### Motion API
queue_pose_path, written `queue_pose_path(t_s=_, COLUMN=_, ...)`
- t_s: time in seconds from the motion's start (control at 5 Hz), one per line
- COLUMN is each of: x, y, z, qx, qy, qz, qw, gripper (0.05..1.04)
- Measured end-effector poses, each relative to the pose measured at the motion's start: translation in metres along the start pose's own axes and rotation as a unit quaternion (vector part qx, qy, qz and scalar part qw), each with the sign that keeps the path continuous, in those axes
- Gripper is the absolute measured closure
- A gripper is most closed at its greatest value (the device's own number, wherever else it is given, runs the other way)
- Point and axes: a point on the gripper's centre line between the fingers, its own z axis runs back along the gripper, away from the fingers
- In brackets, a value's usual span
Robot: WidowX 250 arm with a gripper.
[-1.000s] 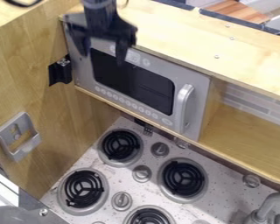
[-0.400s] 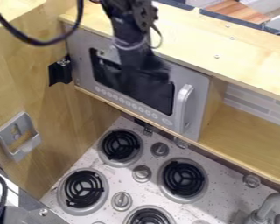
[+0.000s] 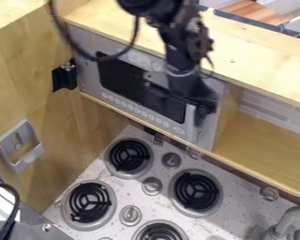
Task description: Open microwave
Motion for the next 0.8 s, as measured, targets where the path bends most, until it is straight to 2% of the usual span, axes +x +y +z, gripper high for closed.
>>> queue_pose_path(t_s=0.2, x=0.008, y=-0.015, z=-0.022, qx=-0.012, qy=0.004, qz=-0.012, qw=0.9998, gripper=0.085)
queue_pose_path(t_s=0.6, x=0.019, y=-0.014, z=-0.035, qx=0.003, qy=0.004, qz=-0.027, qw=0.9996, gripper=0.085)
queue_pose_path(t_s=0.8, x=0.021, y=-0.007, z=-0.035, qx=0.014, qy=0.0, qz=-0.022, qw=0.9997, gripper=0.117)
